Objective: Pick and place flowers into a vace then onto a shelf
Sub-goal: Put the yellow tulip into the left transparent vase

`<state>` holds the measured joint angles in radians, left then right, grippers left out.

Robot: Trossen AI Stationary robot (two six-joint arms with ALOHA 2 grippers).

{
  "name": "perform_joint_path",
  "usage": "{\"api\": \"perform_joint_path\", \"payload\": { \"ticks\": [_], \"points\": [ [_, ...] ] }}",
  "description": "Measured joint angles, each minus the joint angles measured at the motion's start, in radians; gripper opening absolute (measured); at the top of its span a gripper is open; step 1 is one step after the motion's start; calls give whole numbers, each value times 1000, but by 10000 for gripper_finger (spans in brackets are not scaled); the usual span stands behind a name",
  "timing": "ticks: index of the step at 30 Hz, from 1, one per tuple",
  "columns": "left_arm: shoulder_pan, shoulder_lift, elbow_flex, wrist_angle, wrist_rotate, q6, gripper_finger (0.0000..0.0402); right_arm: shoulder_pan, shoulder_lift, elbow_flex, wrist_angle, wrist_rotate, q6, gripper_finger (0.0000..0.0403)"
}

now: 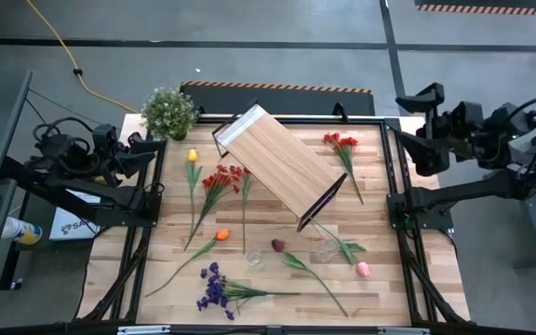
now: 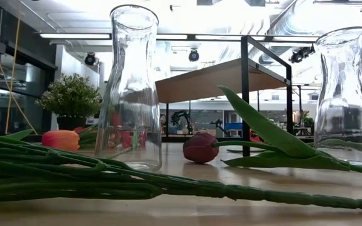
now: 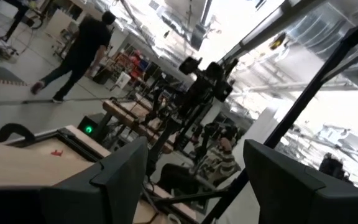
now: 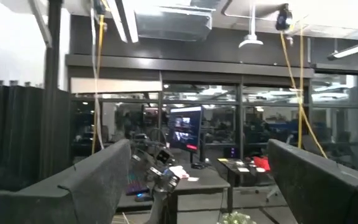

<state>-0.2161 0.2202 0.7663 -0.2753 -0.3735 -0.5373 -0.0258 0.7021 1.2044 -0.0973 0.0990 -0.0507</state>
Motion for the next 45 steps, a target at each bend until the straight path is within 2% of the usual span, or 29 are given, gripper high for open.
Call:
{"api": "perform_joint_path", "payload": {
  "ticks": [3,6,19,24,29,36,40,45],
  "points": [
    [0,60,45,-10,6,6,299,0,-3,-1,-1,16,1,365],
    [0,141,129,-87,5,10,299,0,-3,-1,-3,27,0,366],
    [0,527,628,-625,-56,-44,298,0,-3,-1,-49,31,-1,365],
    [0,630,747,-792,-63,-103,299,0,-3,-1,-66,30,-1,366],
    [0,684,785,-875,-78,-151,298,0,-3,-1,-87,57,14,366],
    [0,695,786,-910,-81,-186,298,0,-3,-2,-173,198,24,365],
    [0,694,786,-963,-81,-252,298,0,-3,-2,-220,293,26,366],
    [0,694,786,-1041,-81,-348,298,0,-3,-2,-239,359,27,366]
  ]
}}
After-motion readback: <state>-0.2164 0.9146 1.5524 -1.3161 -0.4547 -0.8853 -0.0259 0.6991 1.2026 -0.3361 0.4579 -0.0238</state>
